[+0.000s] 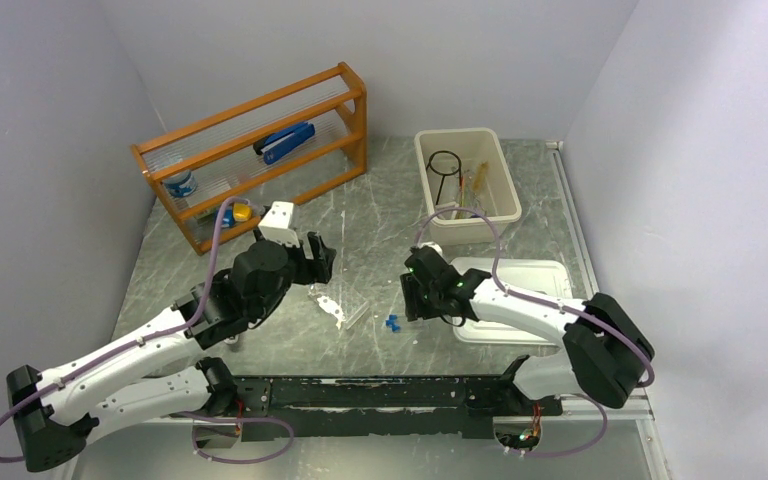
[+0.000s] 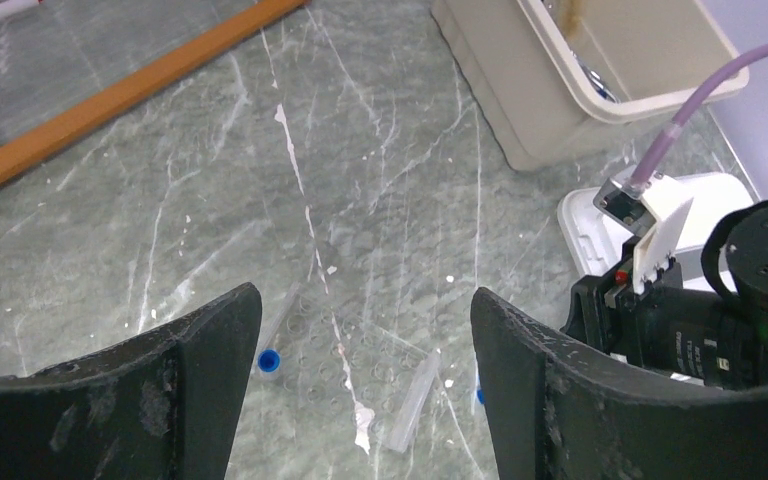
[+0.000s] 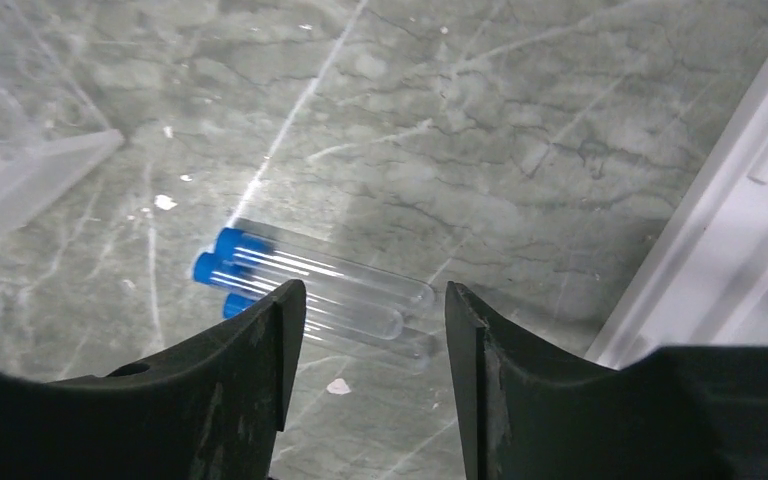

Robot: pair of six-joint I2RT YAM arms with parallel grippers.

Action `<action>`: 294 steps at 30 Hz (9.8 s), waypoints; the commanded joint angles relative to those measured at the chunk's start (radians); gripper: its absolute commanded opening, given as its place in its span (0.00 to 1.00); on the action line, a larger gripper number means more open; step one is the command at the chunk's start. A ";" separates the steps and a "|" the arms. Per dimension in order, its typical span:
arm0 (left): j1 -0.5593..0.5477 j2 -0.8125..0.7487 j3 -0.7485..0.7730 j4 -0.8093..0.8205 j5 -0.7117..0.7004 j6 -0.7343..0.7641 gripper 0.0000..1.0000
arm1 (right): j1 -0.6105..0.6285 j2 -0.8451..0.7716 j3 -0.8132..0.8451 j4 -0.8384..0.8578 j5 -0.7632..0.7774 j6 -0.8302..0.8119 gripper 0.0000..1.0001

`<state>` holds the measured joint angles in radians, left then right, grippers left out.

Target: Organize the chemistry lab equipment

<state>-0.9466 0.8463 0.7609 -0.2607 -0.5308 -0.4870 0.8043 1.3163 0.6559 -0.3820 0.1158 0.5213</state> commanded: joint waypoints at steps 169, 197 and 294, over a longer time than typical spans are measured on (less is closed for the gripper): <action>-0.195 0.321 -0.334 0.341 -0.446 -0.197 0.05 | 0.008 -0.183 -0.190 0.699 -0.254 -0.153 0.55; -0.156 0.110 -0.043 -0.071 -0.342 -0.153 0.81 | 0.009 -0.197 -0.063 0.051 -0.088 -0.064 0.65; 0.310 0.127 0.048 0.029 0.738 0.027 0.71 | 0.042 0.214 0.079 0.048 0.047 -0.094 0.53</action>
<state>-0.6411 0.9668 0.7994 -0.2726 0.1692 -0.4702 0.8410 1.4734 0.7319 -0.3862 0.1516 0.4561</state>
